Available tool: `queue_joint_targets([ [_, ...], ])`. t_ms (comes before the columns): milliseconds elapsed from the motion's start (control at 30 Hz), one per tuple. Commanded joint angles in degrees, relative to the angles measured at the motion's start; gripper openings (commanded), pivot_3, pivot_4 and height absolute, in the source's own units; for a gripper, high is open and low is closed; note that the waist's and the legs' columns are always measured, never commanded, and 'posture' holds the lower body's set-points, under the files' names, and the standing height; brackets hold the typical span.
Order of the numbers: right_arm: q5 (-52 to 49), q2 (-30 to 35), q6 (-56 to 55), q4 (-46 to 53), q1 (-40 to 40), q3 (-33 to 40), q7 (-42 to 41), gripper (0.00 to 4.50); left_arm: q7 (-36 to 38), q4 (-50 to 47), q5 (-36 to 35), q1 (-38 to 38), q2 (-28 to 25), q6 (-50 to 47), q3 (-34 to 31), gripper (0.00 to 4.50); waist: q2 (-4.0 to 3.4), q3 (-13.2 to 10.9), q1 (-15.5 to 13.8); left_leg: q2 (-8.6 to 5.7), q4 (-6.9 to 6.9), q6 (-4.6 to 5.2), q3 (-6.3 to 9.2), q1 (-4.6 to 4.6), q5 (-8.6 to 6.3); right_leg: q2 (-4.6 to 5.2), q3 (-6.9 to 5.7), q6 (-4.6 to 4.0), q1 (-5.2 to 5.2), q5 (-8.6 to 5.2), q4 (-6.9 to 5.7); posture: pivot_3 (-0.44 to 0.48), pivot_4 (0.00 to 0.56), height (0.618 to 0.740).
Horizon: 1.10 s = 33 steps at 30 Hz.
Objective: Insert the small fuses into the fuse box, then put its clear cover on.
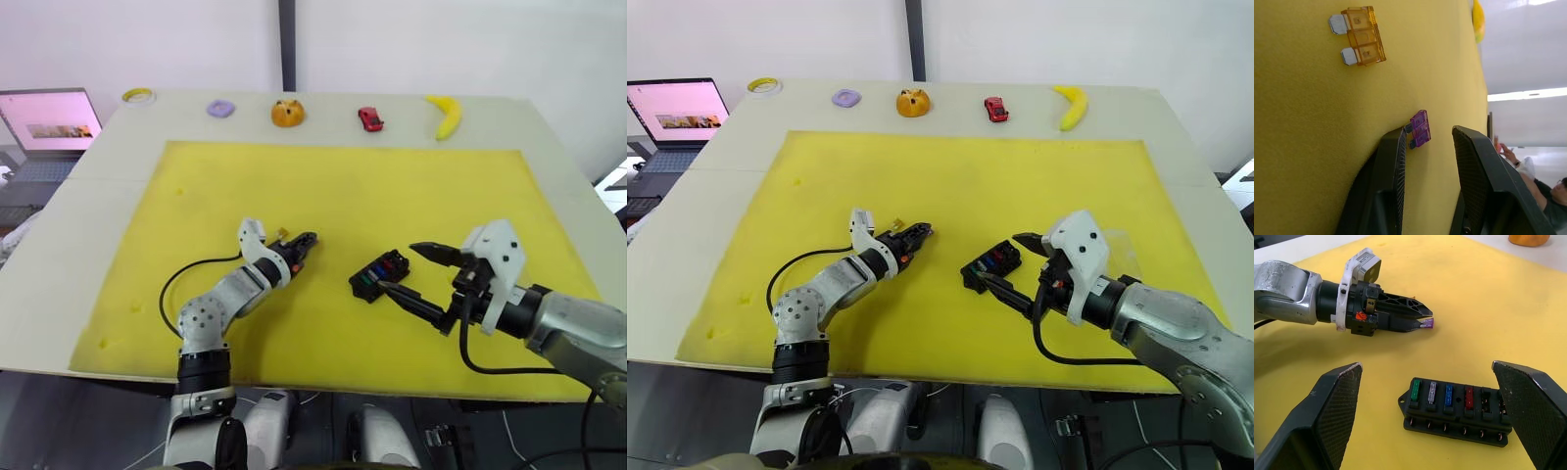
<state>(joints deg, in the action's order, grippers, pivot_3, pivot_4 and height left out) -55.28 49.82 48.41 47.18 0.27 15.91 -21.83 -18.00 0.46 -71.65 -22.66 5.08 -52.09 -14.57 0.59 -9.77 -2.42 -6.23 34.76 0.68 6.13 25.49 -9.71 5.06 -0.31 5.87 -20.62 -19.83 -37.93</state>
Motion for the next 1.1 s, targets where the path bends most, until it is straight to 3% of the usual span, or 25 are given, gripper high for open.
queue_joint_targets([
  [33,-0.05,0.07,-0.87,1.75,-0.58,0.95,-0.12,4.50,-1.13,1.47,0.79,0.81,0.27,-0.23,-0.50,0.27,0.00,0.00,0.05,0.00,0.00,0.00,0.00,0.00,0.00,0.00,0.00,0.00,0.00,0.00,0.00,0.000,0.150,0.735],
  [67,-0.09,0.06,-0.86,1.77,-0.57,0.97,-0.10,4.50,-1.21,1.40,0.74,0.85,0.26,-0.25,-0.57,0.02,-0.01,0.00,0.05,0.00,0.00,0.00,0.00,0.00,0.00,0.00,0.00,0.00,0.00,0.00,0.01,0.000,0.150,0.735],
  [667,0.70,-0.19,-1.09,1.42,-1.16,0.55,-0.32,4.50,-3.16,-0.74,-0.80,0.15,-0.03,-1.92,-0.57,0.02,0.02,-0.01,0.09,0.01,-0.03,-0.02,0.00,0.00,-0.01,0.00,0.00,0.01,-0.02,0.00,0.02,0.000,0.150,0.735],
  [767,0.76,-0.12,-1.06,1.29,-1.24,0.59,-0.48,4.50,-5.83,-3.37,-4.08,-0.51,0.25,-3.48,-0.72,0.80,0.10,-0.07,0.10,0.01,-0.04,-0.02,0.00,0.04,-0.01,0.00,0.00,0.04,-0.03,0.02,0.02,0.000,0.150,0.735],
  [967,0.79,-0.18,-1.02,1.25,-1.19,0.50,-0.74,4.50,-9.64,-5.36,-7.94,-1.04,-0.51,-3.96,-0.56,3.70,0.13,-0.08,0.07,0.00,-0.03,0.10,0.00,0.22,0.06,-0.01,0.00,0.14,-0.23,0.08,0.02,0.000,0.150,0.735],
  [1100,0.82,-0.27,-1.01,1.21,-1.38,0.27,-0.77,4.50,-8.31,-3.53,-5.12,-0.75,-0.17,-1.72,0.34,3.70,0.14,-0.09,0.06,0.01,-0.04,0.11,-0.01,0.23,0.07,-0.02,0.00,0.15,-0.23,0.08,0.01,0.000,0.150,0.735],
])
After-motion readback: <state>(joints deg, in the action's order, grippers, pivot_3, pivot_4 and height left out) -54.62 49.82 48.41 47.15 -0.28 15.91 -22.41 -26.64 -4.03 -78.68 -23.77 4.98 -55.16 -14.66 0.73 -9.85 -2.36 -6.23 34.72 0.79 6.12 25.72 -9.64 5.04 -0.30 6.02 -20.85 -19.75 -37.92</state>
